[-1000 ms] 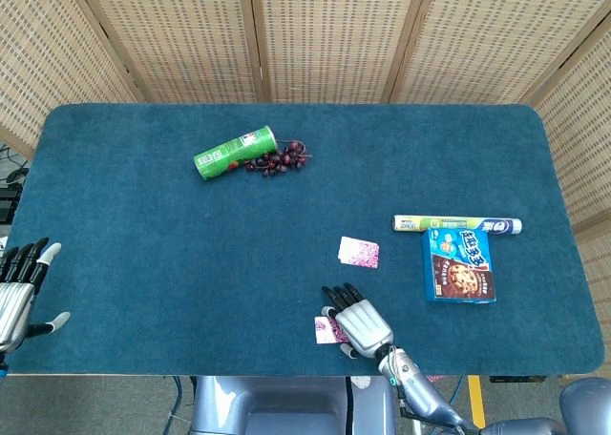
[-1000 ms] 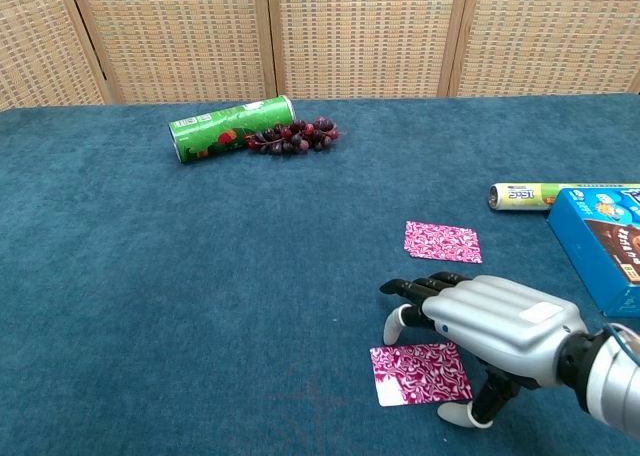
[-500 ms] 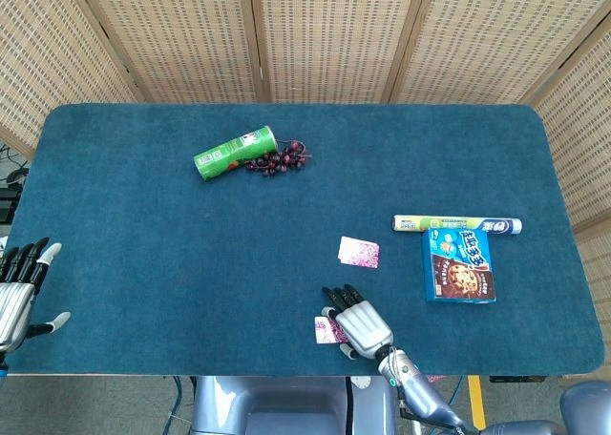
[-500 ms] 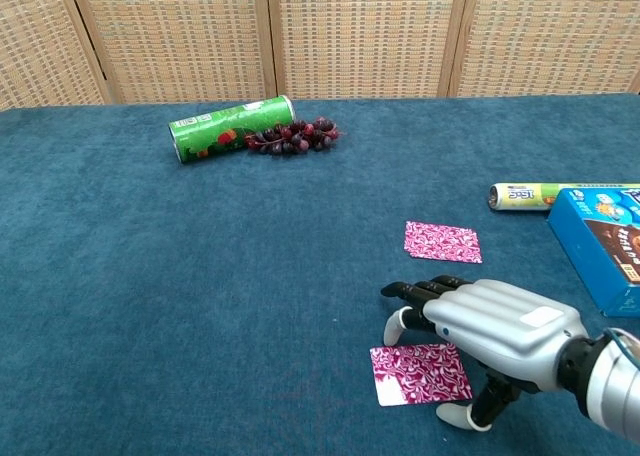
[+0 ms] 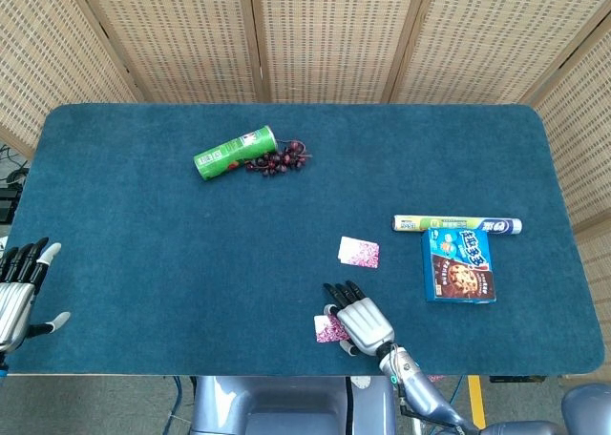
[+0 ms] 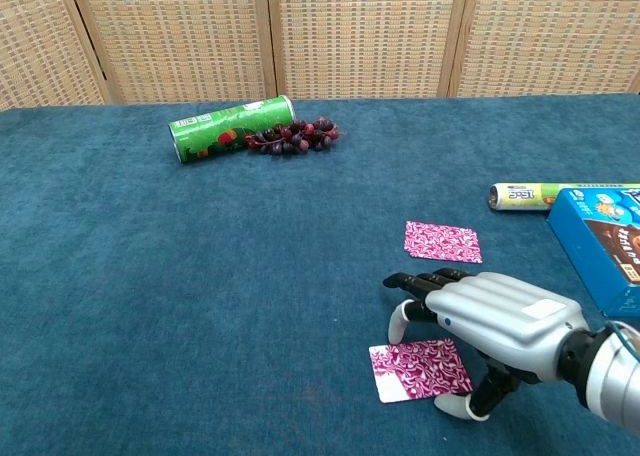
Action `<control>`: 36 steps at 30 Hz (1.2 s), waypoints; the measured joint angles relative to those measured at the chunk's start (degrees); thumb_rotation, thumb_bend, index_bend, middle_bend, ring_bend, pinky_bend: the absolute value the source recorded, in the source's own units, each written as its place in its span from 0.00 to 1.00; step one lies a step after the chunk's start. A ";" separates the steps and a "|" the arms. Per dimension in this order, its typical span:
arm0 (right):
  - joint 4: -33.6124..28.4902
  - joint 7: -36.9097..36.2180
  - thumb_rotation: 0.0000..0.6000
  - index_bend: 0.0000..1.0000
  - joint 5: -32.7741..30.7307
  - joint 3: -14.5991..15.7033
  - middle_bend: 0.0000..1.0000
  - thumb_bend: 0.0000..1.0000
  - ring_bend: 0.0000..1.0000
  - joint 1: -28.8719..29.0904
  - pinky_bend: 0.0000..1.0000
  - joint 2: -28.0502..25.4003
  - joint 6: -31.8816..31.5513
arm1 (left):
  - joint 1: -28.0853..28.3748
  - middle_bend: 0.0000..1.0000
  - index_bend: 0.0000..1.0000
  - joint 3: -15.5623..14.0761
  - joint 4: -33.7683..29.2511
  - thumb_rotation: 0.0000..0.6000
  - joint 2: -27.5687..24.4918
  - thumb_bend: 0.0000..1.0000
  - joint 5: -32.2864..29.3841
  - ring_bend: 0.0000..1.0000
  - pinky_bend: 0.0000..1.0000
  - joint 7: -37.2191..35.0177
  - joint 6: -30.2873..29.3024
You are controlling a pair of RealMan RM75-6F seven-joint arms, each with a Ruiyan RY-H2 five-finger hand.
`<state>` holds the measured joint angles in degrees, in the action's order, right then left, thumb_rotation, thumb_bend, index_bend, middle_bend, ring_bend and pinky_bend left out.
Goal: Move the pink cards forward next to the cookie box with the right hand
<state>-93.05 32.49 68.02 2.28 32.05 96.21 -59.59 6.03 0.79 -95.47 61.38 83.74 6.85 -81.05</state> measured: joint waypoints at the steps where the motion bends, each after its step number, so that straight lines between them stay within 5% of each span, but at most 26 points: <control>1: -0.10 -0.12 1.00 0.56 0.11 -0.04 0.00 0.44 0.00 -0.03 0.00 -0.06 0.02 | 0.00 0.00 0.00 0.00 0.00 1.00 0.01 0.01 -0.01 0.00 0.00 0.02 -0.01; 21: -1.16 -0.78 1.00 0.56 -1.16 -3.80 0.00 0.44 0.00 0.27 0.00 -1.44 -0.21 | 0.04 0.00 0.00 0.02 -0.11 1.00 -0.03 0.01 -0.07 0.00 0.00 0.06 0.08; 36: 5.47 1.54 1.00 0.56 -15.49 -14.66 0.00 0.44 0.00 5.61 0.00 -0.07 1.23 | 0.07 0.00 0.00 -0.02 -0.06 1.00 -0.14 0.01 -0.01 0.00 0.00 -0.27 0.18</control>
<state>-87.58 34.03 52.52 -12.38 37.66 96.15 -58.35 6.10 0.78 -95.54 61.24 83.73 6.57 -80.87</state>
